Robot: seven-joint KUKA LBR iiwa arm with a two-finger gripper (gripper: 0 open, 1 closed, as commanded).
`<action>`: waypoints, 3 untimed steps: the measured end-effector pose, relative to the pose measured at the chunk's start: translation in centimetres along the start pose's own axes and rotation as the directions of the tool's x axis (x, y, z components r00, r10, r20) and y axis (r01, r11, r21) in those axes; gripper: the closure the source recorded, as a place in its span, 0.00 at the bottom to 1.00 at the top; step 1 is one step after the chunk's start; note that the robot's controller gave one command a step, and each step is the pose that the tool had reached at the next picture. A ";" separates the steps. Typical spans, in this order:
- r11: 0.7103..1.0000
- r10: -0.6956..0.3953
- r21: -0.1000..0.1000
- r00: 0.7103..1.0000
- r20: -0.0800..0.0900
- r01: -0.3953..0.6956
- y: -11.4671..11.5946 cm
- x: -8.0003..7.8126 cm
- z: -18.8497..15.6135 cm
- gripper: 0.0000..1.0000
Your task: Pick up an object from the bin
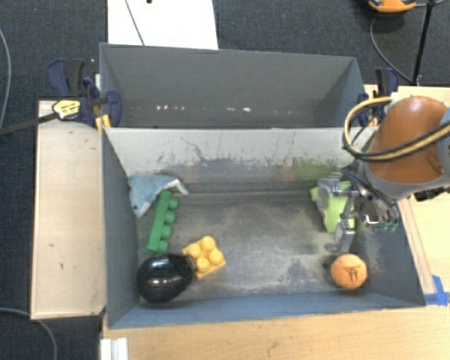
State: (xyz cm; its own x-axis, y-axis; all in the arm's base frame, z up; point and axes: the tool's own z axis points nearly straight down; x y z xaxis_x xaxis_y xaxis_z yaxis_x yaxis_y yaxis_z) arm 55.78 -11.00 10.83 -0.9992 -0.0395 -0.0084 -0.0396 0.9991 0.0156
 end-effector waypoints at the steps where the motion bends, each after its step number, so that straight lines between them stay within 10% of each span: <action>1: 1.000 0.031 0.004 0.999 -0.011 -0.031 -1.5 -0.5 -2.1 0.00; 2: 0.975 -0.222 0.011 0.975 0.006 0.222 -2.7 -0.4 -3.0 0.00; 3: 0.969 -0.247 0.011 0.969 0.008 0.247 -2.9 -0.2 -2.3 0.00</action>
Offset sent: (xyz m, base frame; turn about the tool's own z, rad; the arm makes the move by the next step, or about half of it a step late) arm -0.0071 -0.0388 -0.0133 -0.2287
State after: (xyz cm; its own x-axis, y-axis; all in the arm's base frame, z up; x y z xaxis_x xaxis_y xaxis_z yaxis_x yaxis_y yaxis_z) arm 56.10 -13.93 13.06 -0.9584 -0.2847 -0.0205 -0.2848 0.9586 0.0019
